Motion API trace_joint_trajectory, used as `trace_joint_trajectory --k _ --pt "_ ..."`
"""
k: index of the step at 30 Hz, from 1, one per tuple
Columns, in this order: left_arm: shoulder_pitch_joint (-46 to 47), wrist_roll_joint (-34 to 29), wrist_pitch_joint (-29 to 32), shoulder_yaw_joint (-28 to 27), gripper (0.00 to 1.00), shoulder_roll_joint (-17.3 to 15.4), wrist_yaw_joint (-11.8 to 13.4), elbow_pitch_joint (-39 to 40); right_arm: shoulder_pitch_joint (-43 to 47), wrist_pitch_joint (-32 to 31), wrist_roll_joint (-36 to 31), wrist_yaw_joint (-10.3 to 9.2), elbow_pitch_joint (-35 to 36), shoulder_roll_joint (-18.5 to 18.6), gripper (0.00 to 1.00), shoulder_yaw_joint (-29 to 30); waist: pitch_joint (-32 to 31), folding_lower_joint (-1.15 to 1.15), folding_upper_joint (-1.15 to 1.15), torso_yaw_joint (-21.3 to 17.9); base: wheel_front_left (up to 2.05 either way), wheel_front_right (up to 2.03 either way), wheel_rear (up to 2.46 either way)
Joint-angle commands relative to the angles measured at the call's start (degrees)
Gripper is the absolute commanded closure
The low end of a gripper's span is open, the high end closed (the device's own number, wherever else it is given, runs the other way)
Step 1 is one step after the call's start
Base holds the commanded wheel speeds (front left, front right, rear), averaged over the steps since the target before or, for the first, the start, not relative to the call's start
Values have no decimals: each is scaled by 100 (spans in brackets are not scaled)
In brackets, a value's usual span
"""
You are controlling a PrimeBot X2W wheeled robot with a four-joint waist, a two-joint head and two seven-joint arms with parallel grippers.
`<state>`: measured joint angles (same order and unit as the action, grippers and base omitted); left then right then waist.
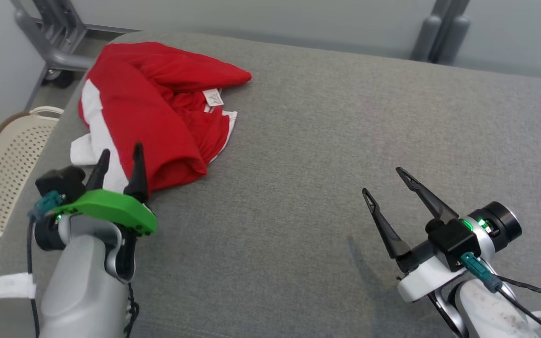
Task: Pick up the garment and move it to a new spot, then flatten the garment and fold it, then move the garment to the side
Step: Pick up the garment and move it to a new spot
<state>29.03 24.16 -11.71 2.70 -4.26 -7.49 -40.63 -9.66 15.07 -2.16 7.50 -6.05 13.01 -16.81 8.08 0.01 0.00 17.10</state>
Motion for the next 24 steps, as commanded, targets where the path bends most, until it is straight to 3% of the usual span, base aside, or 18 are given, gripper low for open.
trace_joint_trajectory --k 1,7,16,17,18,19,24 --pt "203 125 1 -13 0 -92 3 -123 -65 19 -5 -1 39 38 0 20 419 -1 0 -466 0 0 0" --pt "1005 597 207 183 0 -231 4 -935 -77 19 4 -1 122 72 0 98 623 -1 0 -795 0 0 0" --pt "1585 439 247 383 0 -504 167 -2208 -149 19 15 -1 225 37 0 179 842 -1 0 -1038 0 0 0" --pt "1597 457 257 398 53 -486 150 -2318 -148 19 17 -1 228 37 0 185 844 -1 0 -1048 0 0 0" --pt "1626 463 220 410 83 -485 131 -2402 -146 19 19 -1 230 38 0 193 844 -1 0 -1055 0 0 0" --pt "1649 446 199 435 100 -495 118 -2482 -144 19 19 -1 222 40 0 200 841 -1 0 -1059 0 0 0" --pt "1714 336 66 580 100 -519 142 -2802 -66 19 11 -1 154 -21 0 217 714 -1 0 -1040 0 0 0"
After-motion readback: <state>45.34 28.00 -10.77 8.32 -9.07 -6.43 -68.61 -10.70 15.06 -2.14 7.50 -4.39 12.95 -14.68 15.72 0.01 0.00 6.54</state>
